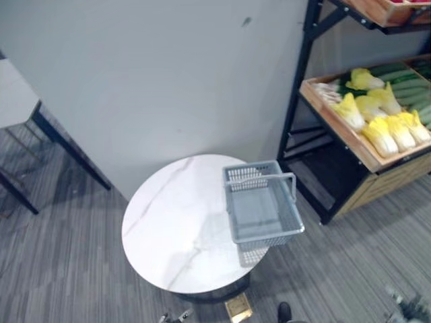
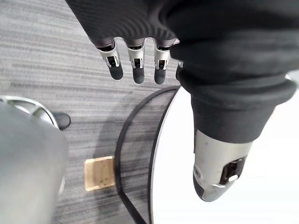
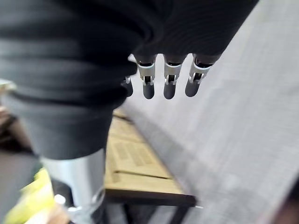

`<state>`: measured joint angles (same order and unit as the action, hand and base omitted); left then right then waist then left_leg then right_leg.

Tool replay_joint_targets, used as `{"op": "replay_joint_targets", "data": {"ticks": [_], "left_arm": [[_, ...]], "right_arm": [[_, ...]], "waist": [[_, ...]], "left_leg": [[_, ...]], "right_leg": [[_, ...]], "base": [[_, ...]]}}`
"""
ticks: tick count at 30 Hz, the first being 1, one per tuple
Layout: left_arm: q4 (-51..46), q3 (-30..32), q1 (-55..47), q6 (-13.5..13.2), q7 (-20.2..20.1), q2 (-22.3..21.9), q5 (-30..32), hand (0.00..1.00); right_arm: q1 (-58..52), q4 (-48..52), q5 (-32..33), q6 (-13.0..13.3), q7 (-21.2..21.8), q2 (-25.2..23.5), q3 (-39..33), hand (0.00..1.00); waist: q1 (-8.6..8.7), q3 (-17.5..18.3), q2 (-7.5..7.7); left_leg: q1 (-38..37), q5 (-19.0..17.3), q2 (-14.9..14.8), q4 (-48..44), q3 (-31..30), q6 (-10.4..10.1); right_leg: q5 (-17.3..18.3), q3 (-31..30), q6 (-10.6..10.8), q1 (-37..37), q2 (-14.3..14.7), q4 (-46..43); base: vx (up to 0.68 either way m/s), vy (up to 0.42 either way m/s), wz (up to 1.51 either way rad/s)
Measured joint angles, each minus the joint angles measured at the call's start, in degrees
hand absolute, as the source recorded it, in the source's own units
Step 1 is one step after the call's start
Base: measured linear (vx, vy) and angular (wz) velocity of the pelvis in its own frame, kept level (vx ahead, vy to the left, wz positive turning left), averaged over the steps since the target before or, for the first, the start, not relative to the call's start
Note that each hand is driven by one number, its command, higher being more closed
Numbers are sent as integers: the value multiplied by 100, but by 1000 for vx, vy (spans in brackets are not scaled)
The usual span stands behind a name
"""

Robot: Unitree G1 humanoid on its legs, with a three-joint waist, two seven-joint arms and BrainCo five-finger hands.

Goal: Pick vegetable in the basket

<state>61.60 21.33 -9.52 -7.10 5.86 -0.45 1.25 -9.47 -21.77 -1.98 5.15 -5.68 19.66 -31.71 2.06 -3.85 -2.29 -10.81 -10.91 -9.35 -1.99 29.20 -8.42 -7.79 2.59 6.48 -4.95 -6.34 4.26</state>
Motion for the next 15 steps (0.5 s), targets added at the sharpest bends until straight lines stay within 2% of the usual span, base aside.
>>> {"op": "replay_joint_targets", "data": {"ticks": [1, 2, 4, 8, 9, 12, 15], "left_arm": [[-11, -125, -60, -17, -4, 43, -4, 0], [-15, -187, -81, -32, -9, 78, -7, 0], [-6, -428, -105, -64, -71, 228, -12, 0], [-2, -885, -92, -101, -175, 458, -11, 0], [0, -1006, -94, -104, -175, 507, -9, 0], [-4, -1177, -86, -107, -178, 581, -6, 0], [-6, -1302, -17, -105, -172, 641, -11, 0]], "right_arm": [[-67, 778, -460, 96, -7, 302, 258, 0], [-60, 1151, -685, 187, 7, 487, 384, 0], [196, 1535, -1204, 553, 94, 990, 614, 0], [706, 1455, -1595, 597, 279, 1687, 1447, 0], [909, 1454, -1672, 648, 436, 1976, 1954, 0], [1420, 1403, -1833, 817, 642, 2249, 2802, 0], [2121, 1106, -1833, 831, 767, 2425, 3482, 0]], "waist": [[44, 29, -34], [79, 30, -36], [99, 53, 38], [89, 76, 92], [70, 87, 68], [-25, 8, 97], [-80, -153, 121]], "left_leg": [[75, -8, 4, -13, 2, -7], [110, -7, 6, -10, -19, -7], [229, 24, 11, -14, -158, -21], [480, 63, 46, -22, -484, -13], [543, 65, 70, -22, -589, -12], [577, 66, 91, -22, -823, -10], [690, 83, 146, -67, -1006, 16]], "right_leg": [[-13, -14, 3, -66, -2, 14], [-20, -8, 11, -91, -1, 22], [-82, 32, 44, -118, 21, 111], [-131, 184, 12, -258, 14, 117], [-131, 201, 12, -301, -7, 117], [-131, 288, 12, -285, -34, 112], [-131, 392, 12, -301, -117, 96]], "base": [[-6, -1, -21], [15, -36, 4], [22, -52, 18], [19, -48, 21], [13, -14, 15], [10, -23, 13], [-36, -24, 22]]}}
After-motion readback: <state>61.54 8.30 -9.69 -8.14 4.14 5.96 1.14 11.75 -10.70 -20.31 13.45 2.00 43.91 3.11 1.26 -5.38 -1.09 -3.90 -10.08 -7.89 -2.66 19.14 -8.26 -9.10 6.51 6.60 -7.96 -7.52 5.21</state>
